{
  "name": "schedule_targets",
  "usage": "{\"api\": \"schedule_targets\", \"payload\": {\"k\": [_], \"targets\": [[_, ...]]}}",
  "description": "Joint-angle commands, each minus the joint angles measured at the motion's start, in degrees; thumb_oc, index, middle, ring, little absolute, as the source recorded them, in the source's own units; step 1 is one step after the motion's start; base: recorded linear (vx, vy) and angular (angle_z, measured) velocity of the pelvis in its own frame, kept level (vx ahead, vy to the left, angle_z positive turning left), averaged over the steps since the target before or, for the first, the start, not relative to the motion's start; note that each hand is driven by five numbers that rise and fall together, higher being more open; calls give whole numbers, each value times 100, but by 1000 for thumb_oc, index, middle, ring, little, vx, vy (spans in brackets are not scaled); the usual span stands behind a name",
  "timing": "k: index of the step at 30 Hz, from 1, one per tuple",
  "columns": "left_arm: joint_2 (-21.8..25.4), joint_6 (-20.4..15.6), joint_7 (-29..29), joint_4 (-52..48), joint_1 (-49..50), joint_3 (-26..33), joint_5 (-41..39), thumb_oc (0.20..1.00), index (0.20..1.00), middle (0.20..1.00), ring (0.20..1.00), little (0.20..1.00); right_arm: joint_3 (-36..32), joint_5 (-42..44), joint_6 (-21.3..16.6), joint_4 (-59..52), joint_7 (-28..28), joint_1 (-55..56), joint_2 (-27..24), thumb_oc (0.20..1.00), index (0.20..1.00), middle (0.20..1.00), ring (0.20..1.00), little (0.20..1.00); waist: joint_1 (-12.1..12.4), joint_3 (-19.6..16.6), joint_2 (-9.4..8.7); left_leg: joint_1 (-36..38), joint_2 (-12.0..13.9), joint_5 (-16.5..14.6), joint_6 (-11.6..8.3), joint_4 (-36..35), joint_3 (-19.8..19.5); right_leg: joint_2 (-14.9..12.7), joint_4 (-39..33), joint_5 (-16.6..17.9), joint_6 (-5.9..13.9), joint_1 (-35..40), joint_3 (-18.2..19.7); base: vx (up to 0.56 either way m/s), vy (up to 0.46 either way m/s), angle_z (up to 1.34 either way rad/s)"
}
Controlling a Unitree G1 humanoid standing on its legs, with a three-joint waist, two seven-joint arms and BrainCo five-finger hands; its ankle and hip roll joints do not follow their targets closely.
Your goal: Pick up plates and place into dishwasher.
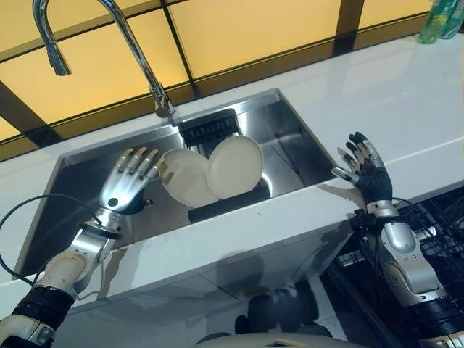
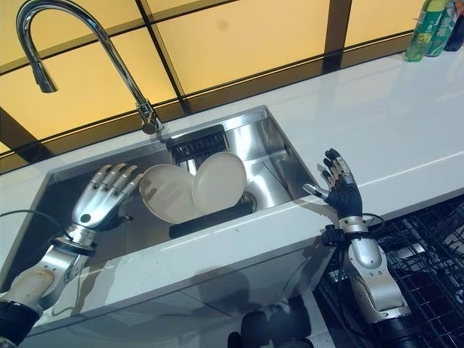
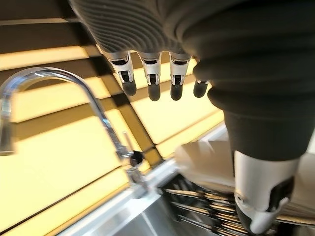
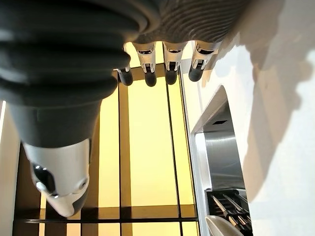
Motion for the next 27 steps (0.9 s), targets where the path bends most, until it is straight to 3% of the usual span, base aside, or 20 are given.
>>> {"api": "schedule_targets", "payload": {"k": [1,11,13,16,19,27], "targets": [[131,133,-14,115,-368,100,46,1000,1000,1000,1000,1000,-101,50,-145,-171,67,76,-70,1000,1000,1000,1000,1000,68,-127,-283,-114,-140,-575,58,445,-71,-438,380,727,424,-1001,337,22,24,-5],[20,90,29,291,-478,-142,188,1000,1000,1000,1000,1000,-167,42,-122,-178,105,98,-110,1000,1000,1000,1000,1000,1,-29,-220,-117,-189,-602,73,485,-86,-433,414,680,427,-992,393,18,14,-3],[-5,75,-406,296,-507,-207,156,1000,1000,1000,1000,1000,-190,43,-100,-205,123,104,-123,1000,1000,1000,1000,1000,-18,-9,-199,-160,-194,-553,69,508,-70,-426,419,742,424,-1029,421,-35,18,-3],[-54,514,-1507,377,-524,-405,174,1000,1000,1000,1000,1000,-232,23,-10,-244,163,68,-155,1000,1000,1000,1000,1000,-72,15,-137,-154,-228,-537,68,508,-76,-421,420,740,426,-1021,457,-12,52,-2],[-93,662,-1828,482,-599,-578,211,1000,1000,1000,1000,1000,-192,0,75,-256,107,-22,-204,1000,1000,1000,1000,1000,-99,41,-92,-140,-248,-540,71,524,-64,-430,429,736,433,-1006,478,6,42,0],[-268,964,-1391,597,-850,-679,325,1000,1000,1000,1000,1000,-280,-9,201,-294,189,-3,-308,1000,1000,1000,1000,1000,-215,70,25,-87,-323,-544,84,504,-41,-438,451,692,421,-973,538,29,47,-3]]}}
